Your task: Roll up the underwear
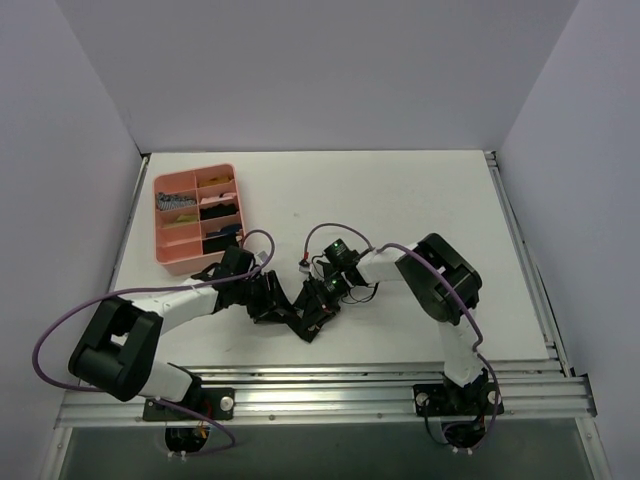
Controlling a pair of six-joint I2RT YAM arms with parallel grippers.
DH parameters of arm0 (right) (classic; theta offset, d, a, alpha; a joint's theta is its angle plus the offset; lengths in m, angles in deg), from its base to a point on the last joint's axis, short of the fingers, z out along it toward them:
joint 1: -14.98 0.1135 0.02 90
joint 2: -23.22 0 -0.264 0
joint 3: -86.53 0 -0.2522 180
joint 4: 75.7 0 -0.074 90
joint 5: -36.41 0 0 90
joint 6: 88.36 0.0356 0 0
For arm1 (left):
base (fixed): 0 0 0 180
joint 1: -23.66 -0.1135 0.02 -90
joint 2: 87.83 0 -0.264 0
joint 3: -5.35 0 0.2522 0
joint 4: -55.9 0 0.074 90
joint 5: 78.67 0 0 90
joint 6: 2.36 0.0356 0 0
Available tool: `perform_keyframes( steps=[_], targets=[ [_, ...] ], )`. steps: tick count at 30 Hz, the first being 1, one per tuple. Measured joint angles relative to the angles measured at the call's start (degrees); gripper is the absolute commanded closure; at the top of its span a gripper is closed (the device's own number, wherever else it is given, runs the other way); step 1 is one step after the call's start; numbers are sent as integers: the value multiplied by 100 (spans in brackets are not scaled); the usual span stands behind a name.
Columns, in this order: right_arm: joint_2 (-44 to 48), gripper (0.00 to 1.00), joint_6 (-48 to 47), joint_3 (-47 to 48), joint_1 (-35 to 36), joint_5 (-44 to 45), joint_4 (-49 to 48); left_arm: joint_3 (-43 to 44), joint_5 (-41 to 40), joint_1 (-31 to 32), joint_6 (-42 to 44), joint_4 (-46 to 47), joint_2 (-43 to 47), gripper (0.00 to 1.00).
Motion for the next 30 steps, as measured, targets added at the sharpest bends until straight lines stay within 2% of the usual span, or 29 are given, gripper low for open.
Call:
perform_keyframes(
  steps=[4, 6, 8, 9, 12, 15, 21, 24, 26, 27, 30],
  targets=[
    [-33, 100, 24, 4, -9, -63, -33, 94, -87, 0, 118, -142, -149, 46],
    [-44, 100, 35, 4, -11, -81, -52, 98, -101, 0, 140, -149, -170, 52],
    [-46, 94, 44, 4, -9, -85, -59, 98, -101, 0, 149, -142, -181, 58],
    [-46, 87, 46, 4, -9, -83, -59, 98, -98, 0, 146, -136, -195, 60],
    [-37, 75, 87, 7, -9, -83, -63, 103, -94, 0, 122, -107, -275, 66],
    [46, 69, 155, 4, -9, -35, -74, 160, -74, 0, 103, -98, -444, 67],
    [295, 66, 177, -33, 46, 372, -48, 267, -11, -22, 74, -105, -675, 66],
    [420, 67, 170, -50, 59, 627, -15, 313, -11, -22, 66, -136, -717, 67],
    [485, 71, 160, -52, 74, 811, 17, 374, -9, -22, 63, -160, -780, 66],
    [511, 80, 146, -55, 79, 896, 39, 393, -9, -22, 63, -170, -800, 66],
    [535, 98, 107, -57, 74, 1150, 92, 433, -11, -22, 59, -212, -835, 67]
  ],
)
